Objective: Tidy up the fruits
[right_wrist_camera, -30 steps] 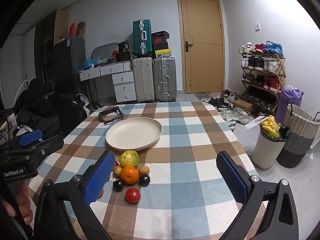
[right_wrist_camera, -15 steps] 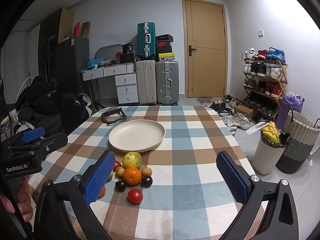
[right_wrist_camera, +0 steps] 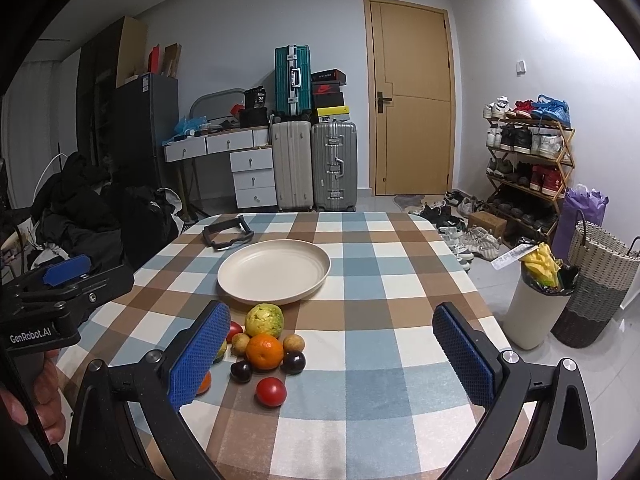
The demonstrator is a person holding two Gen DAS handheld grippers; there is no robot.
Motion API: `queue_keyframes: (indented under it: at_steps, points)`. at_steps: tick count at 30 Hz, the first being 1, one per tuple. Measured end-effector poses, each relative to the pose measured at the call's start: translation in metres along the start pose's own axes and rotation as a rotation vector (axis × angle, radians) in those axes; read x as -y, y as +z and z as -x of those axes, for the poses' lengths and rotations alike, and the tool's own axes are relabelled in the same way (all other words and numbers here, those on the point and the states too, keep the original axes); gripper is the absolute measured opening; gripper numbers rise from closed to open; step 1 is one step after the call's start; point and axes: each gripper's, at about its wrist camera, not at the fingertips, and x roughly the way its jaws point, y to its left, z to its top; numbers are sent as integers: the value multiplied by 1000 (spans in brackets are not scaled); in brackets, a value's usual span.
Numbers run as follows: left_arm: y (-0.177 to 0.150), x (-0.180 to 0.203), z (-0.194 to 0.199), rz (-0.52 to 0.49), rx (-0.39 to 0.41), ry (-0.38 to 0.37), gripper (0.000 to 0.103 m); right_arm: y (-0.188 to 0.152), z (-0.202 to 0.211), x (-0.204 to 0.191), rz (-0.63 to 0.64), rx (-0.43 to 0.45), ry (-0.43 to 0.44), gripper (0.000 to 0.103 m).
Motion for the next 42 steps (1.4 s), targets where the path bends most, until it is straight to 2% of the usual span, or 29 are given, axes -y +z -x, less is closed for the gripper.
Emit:
queue_keyframes:
  at_steps: [23,35,42]
  points:
    - [-10,-2,-2,4,-13,-7,102,-3,-1,-2,-3,1,0,103]
    - [-29,-4,-29,6,-90,-45,102,-5,-5,2,-14,-4,0,103]
    - [-42,-5,-52,-10,-169,-71,102,-11,-15,6,-27,-17,0,103]
